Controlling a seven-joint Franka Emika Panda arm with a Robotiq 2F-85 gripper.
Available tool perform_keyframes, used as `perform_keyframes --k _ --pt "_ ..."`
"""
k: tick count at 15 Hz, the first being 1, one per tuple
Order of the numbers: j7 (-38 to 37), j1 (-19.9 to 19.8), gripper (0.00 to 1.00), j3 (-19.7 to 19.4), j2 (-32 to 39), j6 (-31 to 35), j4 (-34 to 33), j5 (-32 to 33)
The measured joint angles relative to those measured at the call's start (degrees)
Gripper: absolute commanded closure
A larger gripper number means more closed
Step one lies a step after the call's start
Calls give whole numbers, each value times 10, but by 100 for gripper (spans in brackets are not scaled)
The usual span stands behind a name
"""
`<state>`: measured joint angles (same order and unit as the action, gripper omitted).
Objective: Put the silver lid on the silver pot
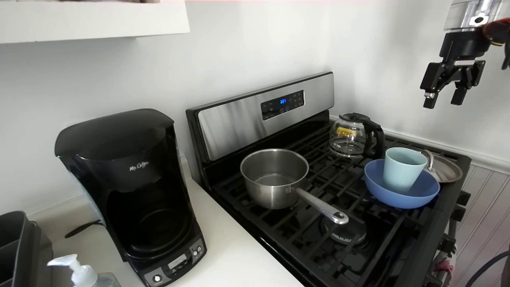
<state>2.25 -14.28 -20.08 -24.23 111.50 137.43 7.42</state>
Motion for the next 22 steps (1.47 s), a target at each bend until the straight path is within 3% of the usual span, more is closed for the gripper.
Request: perform_keyframes --k 5,9,17,22 --pt "27 -14 0 -47 166 96 -10 -62" --pt "33 -42 0 -51 261 135 -36 -87" --pt "42 -54 0 -41 264 141 -36 -85" --pt "57 -82 0 -44 298 186 -41 -106"
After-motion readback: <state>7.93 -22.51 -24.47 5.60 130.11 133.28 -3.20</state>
